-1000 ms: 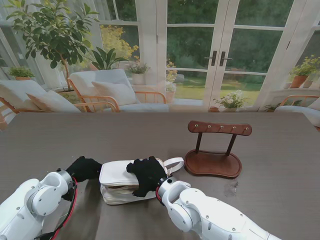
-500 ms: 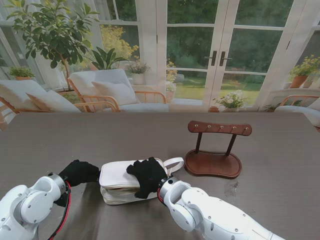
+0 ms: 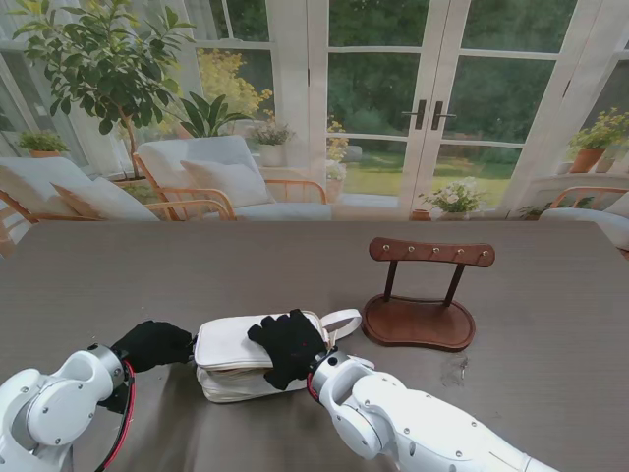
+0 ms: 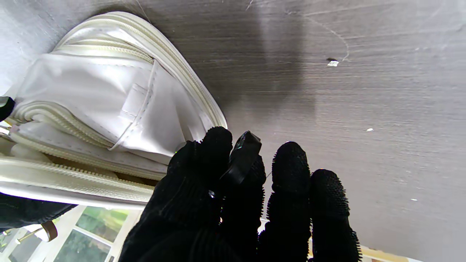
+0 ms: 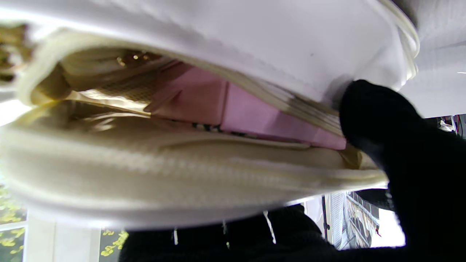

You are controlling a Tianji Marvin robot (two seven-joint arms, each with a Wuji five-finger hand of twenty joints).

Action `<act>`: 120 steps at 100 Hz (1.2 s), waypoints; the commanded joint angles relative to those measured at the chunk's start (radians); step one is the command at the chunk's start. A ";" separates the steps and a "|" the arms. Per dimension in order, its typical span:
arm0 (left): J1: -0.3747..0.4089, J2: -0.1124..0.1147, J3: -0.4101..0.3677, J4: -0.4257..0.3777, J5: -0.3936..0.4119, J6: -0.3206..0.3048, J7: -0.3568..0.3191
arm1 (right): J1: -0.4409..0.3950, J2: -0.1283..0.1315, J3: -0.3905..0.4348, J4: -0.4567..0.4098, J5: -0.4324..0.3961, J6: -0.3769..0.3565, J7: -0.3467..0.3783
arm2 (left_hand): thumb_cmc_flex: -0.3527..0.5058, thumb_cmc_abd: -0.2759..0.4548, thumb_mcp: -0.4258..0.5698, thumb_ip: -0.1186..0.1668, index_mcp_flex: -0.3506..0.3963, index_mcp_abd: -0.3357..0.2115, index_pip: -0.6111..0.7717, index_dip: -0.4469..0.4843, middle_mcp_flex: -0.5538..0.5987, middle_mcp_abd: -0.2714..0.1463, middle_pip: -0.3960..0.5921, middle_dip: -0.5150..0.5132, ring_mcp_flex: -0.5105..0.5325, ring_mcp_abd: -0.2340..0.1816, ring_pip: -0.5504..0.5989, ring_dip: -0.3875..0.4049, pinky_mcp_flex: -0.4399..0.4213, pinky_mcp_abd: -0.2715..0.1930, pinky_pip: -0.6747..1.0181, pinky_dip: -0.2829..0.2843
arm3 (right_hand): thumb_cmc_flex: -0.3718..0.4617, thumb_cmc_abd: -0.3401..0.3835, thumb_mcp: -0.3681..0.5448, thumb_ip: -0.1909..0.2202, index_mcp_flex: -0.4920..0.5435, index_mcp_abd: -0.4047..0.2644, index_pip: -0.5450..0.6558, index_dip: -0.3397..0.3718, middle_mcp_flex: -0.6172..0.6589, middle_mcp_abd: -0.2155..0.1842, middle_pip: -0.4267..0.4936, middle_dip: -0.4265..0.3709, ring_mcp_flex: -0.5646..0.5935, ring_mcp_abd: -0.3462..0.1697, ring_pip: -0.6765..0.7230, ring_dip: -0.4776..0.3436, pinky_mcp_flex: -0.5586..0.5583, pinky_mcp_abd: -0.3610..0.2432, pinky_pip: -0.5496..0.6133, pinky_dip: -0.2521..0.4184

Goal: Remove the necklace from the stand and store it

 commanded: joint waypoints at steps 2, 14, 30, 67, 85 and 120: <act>0.016 0.003 -0.012 -0.023 0.001 -0.013 -0.032 | -0.050 0.009 -0.030 0.070 0.010 -0.002 0.059 | 0.080 0.033 0.030 -0.046 0.046 -0.031 0.265 0.078 0.033 -0.010 0.056 0.007 0.043 0.034 0.076 0.040 0.011 0.012 0.070 0.036 | 0.056 0.079 0.161 0.068 0.169 -0.049 0.057 0.009 0.130 -0.097 0.118 0.035 0.223 -0.135 0.343 0.114 -0.047 -0.045 0.072 -0.017; 0.028 0.007 -0.024 -0.045 -0.016 -0.009 -0.070 | -0.050 0.004 -0.027 0.078 0.018 0.002 0.053 | 0.080 0.040 0.011 -0.055 0.048 -0.037 0.301 0.082 0.039 -0.017 0.071 -0.007 0.051 0.032 0.094 0.051 0.016 0.010 0.083 0.042 | 0.073 0.103 0.176 0.073 0.209 -0.052 0.073 0.014 0.172 -0.108 0.143 0.050 0.254 -0.147 0.366 0.122 -0.028 -0.057 0.092 -0.015; 0.042 0.007 -0.034 -0.057 -0.089 0.018 -0.096 | -0.053 0.003 -0.025 0.086 0.019 -0.001 0.042 | 0.080 0.036 0.005 -0.060 0.059 -0.038 0.315 0.079 0.050 -0.017 0.077 -0.017 0.060 0.031 0.097 0.052 0.018 0.013 0.089 0.043 | 0.088 0.140 0.188 0.075 0.254 -0.061 0.076 0.013 0.218 -0.116 0.140 0.054 0.282 -0.157 0.376 0.123 -0.013 -0.070 0.114 -0.019; 0.110 0.006 -0.089 -0.128 -0.199 0.047 -0.137 | -0.055 0.014 -0.027 0.076 0.008 -0.010 0.060 | 0.080 0.029 0.008 -0.055 0.064 -0.036 0.310 0.070 0.051 -0.015 0.074 -0.016 0.055 0.033 0.094 0.052 0.014 0.009 0.092 0.042 | 0.094 0.172 0.173 0.073 0.264 -0.059 0.055 0.003 0.217 -0.110 0.131 0.060 0.284 -0.162 0.383 0.127 -0.014 -0.084 0.128 -0.034; 0.148 0.009 -0.117 -0.181 -0.229 0.057 -0.170 | -0.056 0.018 -0.028 0.073 0.007 -0.014 0.068 | 0.080 0.025 0.022 -0.046 0.064 -0.028 0.287 0.060 0.043 -0.008 0.057 -0.005 0.043 0.034 0.078 0.048 0.005 0.006 0.076 0.033 | 0.081 0.173 0.170 0.075 0.275 -0.070 0.044 -0.003 0.212 -0.110 0.131 0.061 0.277 -0.162 0.384 0.128 -0.020 -0.086 0.128 -0.039; 0.192 0.021 -0.140 -0.264 -0.248 0.054 -0.245 | -0.050 0.015 -0.035 0.074 0.023 -0.013 0.086 | 0.080 0.028 0.022 -0.038 0.063 -0.027 0.261 0.057 0.038 -0.006 0.041 0.006 0.035 0.031 0.067 0.046 0.001 0.001 0.066 0.028 | 0.092 0.178 0.166 0.075 0.296 -0.069 0.026 -0.013 0.212 -0.109 0.134 0.064 0.292 -0.188 0.400 0.133 -0.003 -0.117 0.148 -0.042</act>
